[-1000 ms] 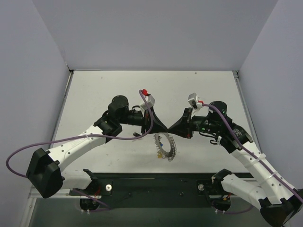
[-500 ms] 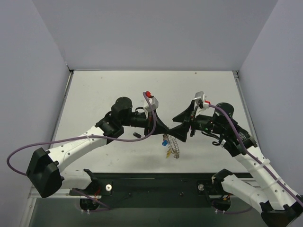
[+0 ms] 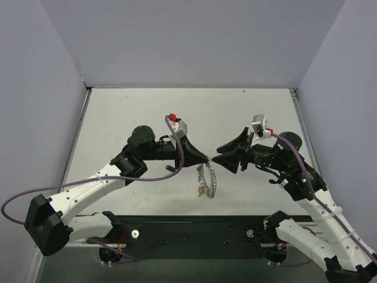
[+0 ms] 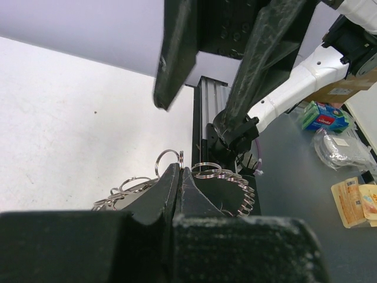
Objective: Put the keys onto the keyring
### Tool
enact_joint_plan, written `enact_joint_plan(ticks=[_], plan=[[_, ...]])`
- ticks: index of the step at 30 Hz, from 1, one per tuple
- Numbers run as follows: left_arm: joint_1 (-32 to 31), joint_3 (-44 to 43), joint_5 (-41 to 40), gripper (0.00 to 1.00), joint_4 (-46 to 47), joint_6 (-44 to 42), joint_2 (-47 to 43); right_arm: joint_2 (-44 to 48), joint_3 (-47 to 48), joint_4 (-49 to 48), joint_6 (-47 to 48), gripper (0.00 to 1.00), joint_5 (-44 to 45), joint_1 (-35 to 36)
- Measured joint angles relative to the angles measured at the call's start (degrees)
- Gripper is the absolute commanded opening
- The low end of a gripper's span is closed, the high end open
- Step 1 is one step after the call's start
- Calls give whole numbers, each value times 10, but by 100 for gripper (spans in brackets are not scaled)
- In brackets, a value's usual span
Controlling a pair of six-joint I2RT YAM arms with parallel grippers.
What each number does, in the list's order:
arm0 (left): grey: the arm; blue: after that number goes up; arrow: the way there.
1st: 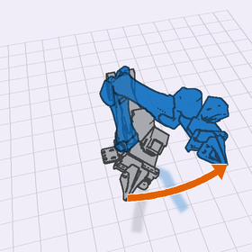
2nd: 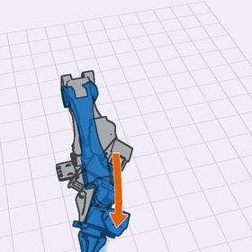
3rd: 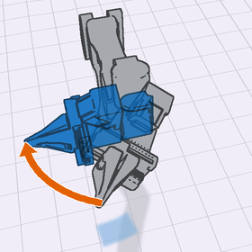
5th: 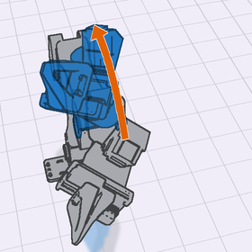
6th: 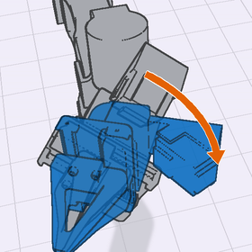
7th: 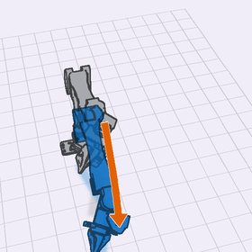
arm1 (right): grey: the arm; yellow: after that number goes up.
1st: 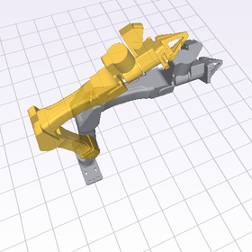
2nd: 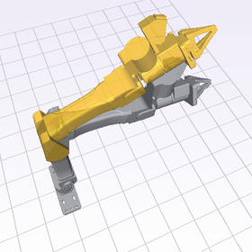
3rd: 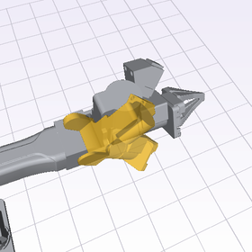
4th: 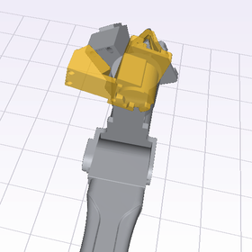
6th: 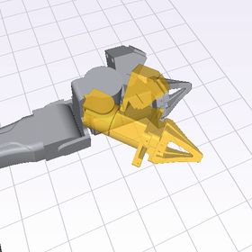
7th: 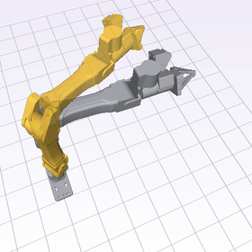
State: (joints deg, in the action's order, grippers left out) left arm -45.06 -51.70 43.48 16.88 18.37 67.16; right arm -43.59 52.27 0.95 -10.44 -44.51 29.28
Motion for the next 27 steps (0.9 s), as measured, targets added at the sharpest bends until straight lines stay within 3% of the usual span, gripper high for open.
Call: enact_joint_plan(ticks=[3, 7, 18, 27], plan=[[0, 4, -1, 0, 9, 7, -1, -12, 0, 0, -3, 29, -19, 0], [0, 7, -2, 0, 13, 11, -1, -26, 0, 1, -9, 27, -40, 0], [0, 9, -7, 0, 32, 22, -7, -38, 0, 1, -14, 25, -64, 1], [0, 9, -6, 0, 35, 23, -7, -46, 0, 1, -14, 31, -54, 1]])
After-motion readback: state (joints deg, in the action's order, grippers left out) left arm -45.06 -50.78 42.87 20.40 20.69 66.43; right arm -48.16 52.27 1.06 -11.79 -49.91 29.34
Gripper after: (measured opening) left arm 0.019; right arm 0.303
